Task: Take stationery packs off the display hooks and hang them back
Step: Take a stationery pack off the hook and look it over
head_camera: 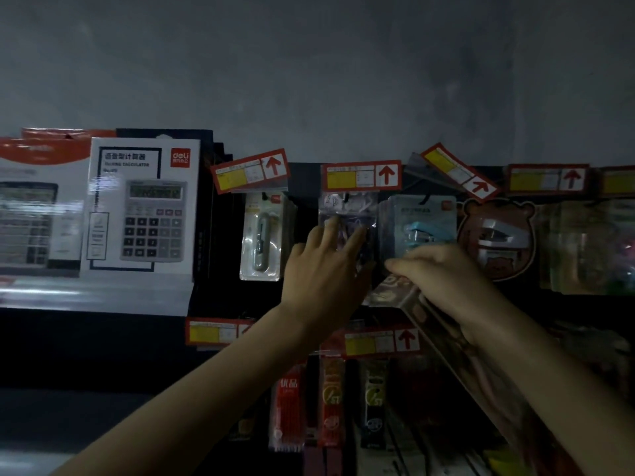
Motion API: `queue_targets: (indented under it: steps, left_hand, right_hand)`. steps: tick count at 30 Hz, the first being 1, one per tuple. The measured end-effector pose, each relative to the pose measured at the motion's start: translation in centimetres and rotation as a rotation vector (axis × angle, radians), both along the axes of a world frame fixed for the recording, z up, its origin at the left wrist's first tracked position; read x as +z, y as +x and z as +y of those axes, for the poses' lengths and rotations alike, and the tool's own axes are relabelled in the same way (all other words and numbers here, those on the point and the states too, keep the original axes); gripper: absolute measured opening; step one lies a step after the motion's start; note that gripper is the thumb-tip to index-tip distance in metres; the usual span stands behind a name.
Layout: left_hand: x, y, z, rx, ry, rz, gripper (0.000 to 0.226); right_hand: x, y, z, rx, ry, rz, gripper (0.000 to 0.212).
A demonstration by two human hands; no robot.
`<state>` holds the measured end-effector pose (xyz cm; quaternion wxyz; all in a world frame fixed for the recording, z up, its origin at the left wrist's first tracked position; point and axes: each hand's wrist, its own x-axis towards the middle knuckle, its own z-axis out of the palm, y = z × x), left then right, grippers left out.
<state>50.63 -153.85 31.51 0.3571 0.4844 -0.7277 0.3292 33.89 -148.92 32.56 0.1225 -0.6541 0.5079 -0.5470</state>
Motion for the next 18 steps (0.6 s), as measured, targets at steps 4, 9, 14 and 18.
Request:
queue_targets:
  steps: [4,9,14,18]
  left_hand:
    - [-0.3,-1.6,-1.4,0.057,0.031,0.043,0.078]
    - [-0.2,-3.0,-2.8,0.111,0.058,0.082,0.081]
    - [0.0,-3.6,-4.3,0.142,0.118,0.086,0.081]
    - [0.5,-4.0,-5.5,0.174,0.194,0.087,0.081]
  right_hand:
    - [-0.4,-1.1,2.3,0.020,-0.031,0.011,0.031]
    - [-0.9,-2.4,3.2,0.061,-0.004,0.012,0.025]
    - [-1.6,-3.3,2.9,0.066,-0.011,0.019,0.027]
    - [-2.0,-3.4,2.7,0.086,0.012,0.012,0.026]
